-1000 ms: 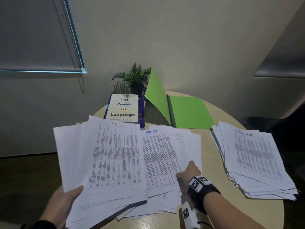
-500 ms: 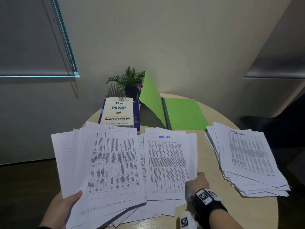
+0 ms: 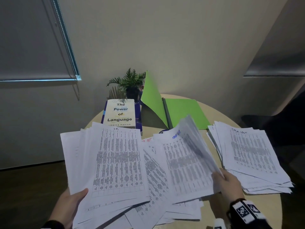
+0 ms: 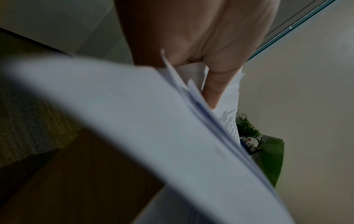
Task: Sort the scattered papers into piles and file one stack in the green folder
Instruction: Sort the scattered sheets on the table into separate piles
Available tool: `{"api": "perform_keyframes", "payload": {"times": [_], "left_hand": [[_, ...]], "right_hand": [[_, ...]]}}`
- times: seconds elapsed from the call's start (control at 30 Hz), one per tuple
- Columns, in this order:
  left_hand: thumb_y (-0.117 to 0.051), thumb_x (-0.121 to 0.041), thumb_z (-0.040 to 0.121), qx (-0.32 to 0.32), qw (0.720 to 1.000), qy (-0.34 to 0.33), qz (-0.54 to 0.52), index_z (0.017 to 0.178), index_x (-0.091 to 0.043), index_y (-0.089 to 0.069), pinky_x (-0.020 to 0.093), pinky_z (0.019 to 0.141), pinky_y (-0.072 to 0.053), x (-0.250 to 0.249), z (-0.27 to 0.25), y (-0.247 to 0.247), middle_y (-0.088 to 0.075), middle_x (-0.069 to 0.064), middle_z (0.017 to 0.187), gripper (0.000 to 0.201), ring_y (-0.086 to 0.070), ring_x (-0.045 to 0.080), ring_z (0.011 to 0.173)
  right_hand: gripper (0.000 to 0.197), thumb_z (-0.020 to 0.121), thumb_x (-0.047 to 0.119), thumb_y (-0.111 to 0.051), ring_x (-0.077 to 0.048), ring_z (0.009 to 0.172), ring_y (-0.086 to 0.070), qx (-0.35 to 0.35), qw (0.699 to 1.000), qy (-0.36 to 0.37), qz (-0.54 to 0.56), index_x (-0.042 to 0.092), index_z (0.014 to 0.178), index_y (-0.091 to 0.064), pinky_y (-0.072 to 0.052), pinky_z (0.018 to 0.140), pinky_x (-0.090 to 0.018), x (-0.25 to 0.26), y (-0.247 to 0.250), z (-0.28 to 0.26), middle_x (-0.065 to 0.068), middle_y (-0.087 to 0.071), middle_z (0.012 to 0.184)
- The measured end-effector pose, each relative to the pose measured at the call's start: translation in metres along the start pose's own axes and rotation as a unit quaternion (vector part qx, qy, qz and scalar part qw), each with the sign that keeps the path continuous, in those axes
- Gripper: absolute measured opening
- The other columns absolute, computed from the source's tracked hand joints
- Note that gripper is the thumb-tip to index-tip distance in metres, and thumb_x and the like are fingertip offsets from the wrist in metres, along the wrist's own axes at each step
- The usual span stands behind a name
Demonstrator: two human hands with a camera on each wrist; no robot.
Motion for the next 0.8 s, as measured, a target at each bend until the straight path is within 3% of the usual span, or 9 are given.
{"api": "perform_keyframes", "payload": {"times": [0.03,0.17,0.3,0.47,0.6,0.67,0.8], "left_hand": [[-0.056,0.003,0.088,-0.002,1.000,-0.001,0.004,0.127,-0.002,-0.052,0.050,0.098,-0.042,0.001,0.000,0.000,-0.066,0.016,0.105,0.039,-0.061,0.038,0.102],[-0.053,0.006,0.089,0.017,1.000,-0.009,0.008,0.119,-0.004,-0.055,0.042,0.086,-0.047,0.005,-0.004,-0.005,-0.067,0.013,0.100,0.032,-0.062,0.035,0.095],[-0.053,0.005,0.089,0.032,0.999,0.005,0.004,0.124,-0.003,-0.053,0.051,0.098,-0.042,0.009,-0.006,-0.012,-0.066,0.018,0.113,0.036,-0.061,0.040,0.105],[-0.053,0.004,0.089,0.049,0.999,-0.004,0.023,0.125,0.000,-0.053,0.051,0.100,-0.042,0.007,-0.010,-0.025,-0.066,0.019,0.114,0.036,-0.062,0.038,0.104],[-0.054,0.003,0.089,0.064,0.997,-0.014,0.027,0.124,0.000,-0.054,0.050,0.100,-0.042,0.005,-0.015,-0.037,-0.067,0.018,0.114,0.035,-0.062,0.039,0.105],[-0.054,0.000,0.090,0.065,0.997,-0.026,0.030,0.122,-0.002,-0.055,0.048,0.095,-0.045,0.004,-0.022,-0.045,-0.068,0.017,0.111,0.033,-0.063,0.039,0.102],[-0.054,-0.004,0.090,0.055,0.996,-0.062,0.035,0.111,-0.002,-0.061,0.042,0.085,-0.049,-0.002,-0.036,-0.066,-0.071,0.015,0.103,0.022,-0.066,0.036,0.093]], "right_hand": [[0.012,0.093,0.017,-0.052,-0.027,0.070,-0.050,-0.032,0.999,-0.002,0.015,0.013,0.087,-0.061,-0.037,0.065,-0.032,0.000,0.008,0.000,-0.013,-0.057,0.071],[0.026,0.095,0.020,-0.048,-0.027,0.063,-0.044,-0.130,0.990,-0.004,0.061,-0.003,0.087,-0.058,-0.032,0.063,-0.032,-0.010,0.036,0.002,-0.018,-0.049,0.068],[0.028,0.095,0.025,-0.047,-0.027,0.064,-0.043,-0.190,0.976,-0.004,0.105,0.000,0.086,-0.056,-0.034,0.066,-0.035,-0.005,0.060,0.002,-0.017,-0.044,0.066],[0.031,0.094,0.029,-0.046,-0.027,0.067,-0.046,-0.237,0.958,0.031,0.161,0.002,0.088,-0.059,-0.034,0.059,-0.030,0.015,0.091,-0.010,-0.019,-0.048,0.074],[0.028,0.095,0.024,-0.048,-0.021,0.072,-0.060,-0.217,0.946,0.037,0.240,0.007,0.112,-0.063,-0.046,0.063,-0.027,0.040,0.105,-0.023,-0.015,-0.065,0.098],[0.027,0.094,0.021,-0.050,-0.027,0.080,-0.062,-0.183,0.948,0.009,0.260,0.006,0.114,-0.062,-0.047,0.065,-0.028,0.042,0.100,-0.028,-0.017,-0.065,0.105],[0.030,0.092,0.029,-0.052,-0.033,0.082,-0.063,-0.093,0.974,-0.028,0.203,0.006,0.109,-0.062,-0.051,0.065,-0.040,0.024,0.048,-0.040,-0.017,-0.067,0.093]]}}
Point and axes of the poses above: each hand's wrist, its own z-axis towards the middle knuckle, its own y-axis out of the back of the hand, x = y × z, the point moved 4 cm from there along z, towards the middle knuckle
